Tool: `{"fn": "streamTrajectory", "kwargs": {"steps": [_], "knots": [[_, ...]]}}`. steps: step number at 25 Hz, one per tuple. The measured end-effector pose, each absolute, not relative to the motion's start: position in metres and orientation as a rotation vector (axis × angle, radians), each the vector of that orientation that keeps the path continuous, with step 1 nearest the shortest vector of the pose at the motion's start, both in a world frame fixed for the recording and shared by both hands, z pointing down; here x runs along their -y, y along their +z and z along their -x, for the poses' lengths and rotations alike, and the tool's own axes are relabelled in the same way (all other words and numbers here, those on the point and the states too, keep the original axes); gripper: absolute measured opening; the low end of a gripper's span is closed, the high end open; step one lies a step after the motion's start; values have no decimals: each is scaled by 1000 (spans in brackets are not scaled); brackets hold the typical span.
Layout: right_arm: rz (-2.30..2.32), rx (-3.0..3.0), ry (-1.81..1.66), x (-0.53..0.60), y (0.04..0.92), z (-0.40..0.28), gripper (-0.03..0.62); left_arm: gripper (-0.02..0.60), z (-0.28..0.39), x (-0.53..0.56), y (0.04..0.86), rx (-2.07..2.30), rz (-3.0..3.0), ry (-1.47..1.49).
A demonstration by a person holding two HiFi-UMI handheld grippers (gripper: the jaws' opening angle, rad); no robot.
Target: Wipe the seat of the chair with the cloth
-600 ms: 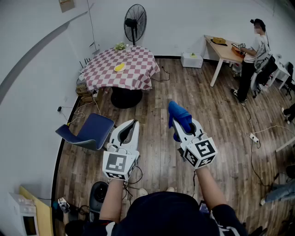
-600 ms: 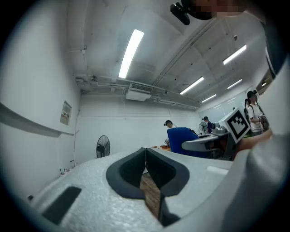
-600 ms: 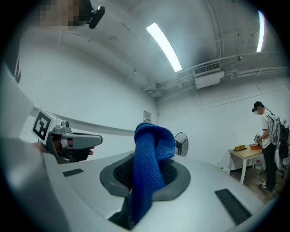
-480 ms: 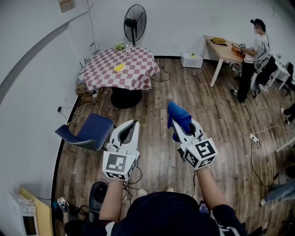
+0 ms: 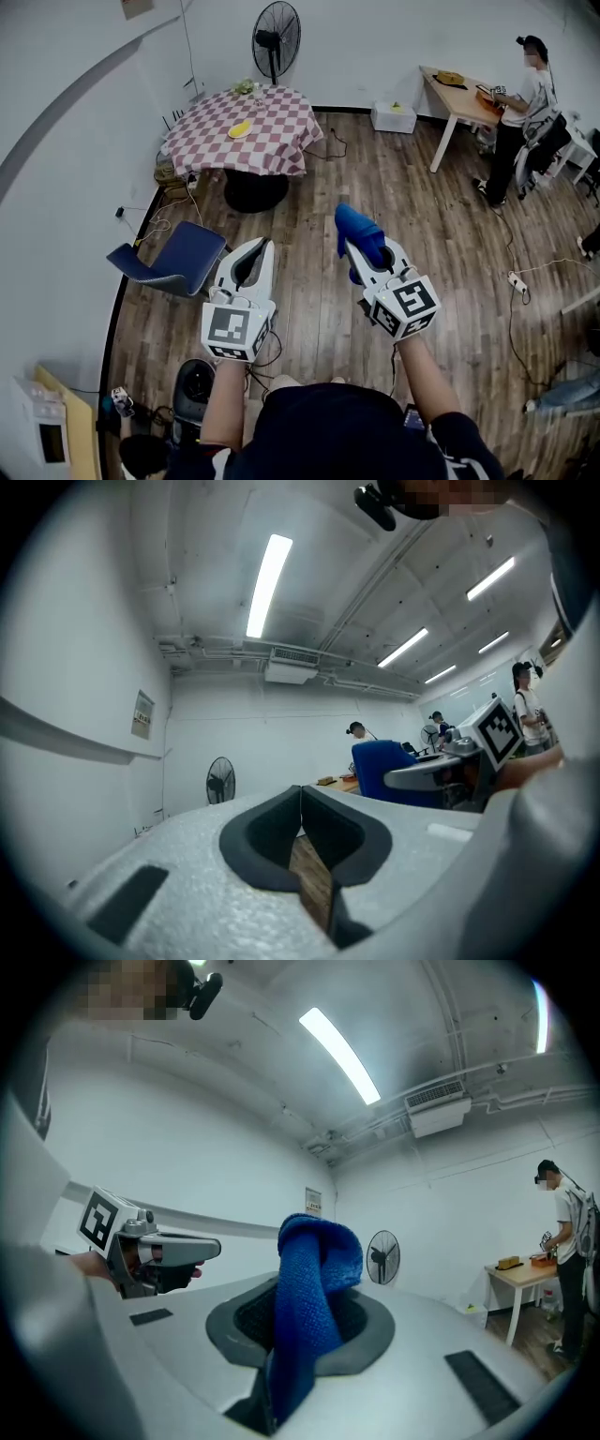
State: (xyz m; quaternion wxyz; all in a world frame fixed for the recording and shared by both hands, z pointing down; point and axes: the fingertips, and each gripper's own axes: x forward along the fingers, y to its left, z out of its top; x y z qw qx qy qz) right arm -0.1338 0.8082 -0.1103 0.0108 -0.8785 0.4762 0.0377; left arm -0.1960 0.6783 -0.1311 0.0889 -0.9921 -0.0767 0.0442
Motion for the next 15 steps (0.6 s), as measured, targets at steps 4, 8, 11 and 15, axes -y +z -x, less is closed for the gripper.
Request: {"fn": "streamTrajectory", "kwargs": {"steps": [4,8,11,15], "knots": [[2712,-1534,81,-820,-94,131,54,17,198,-694,-115,184,2948,101],[2693,-1551,73,-826,-88,122,55,17,193,-699,-106,150,2950,70],[2686,-1562,75,-823,-85,113,55,17,182,-695,-103,131,2962,63],[2677,-1561,67,-811,-82,91,55,17,160,-684,-102,129,2950,64]]}}
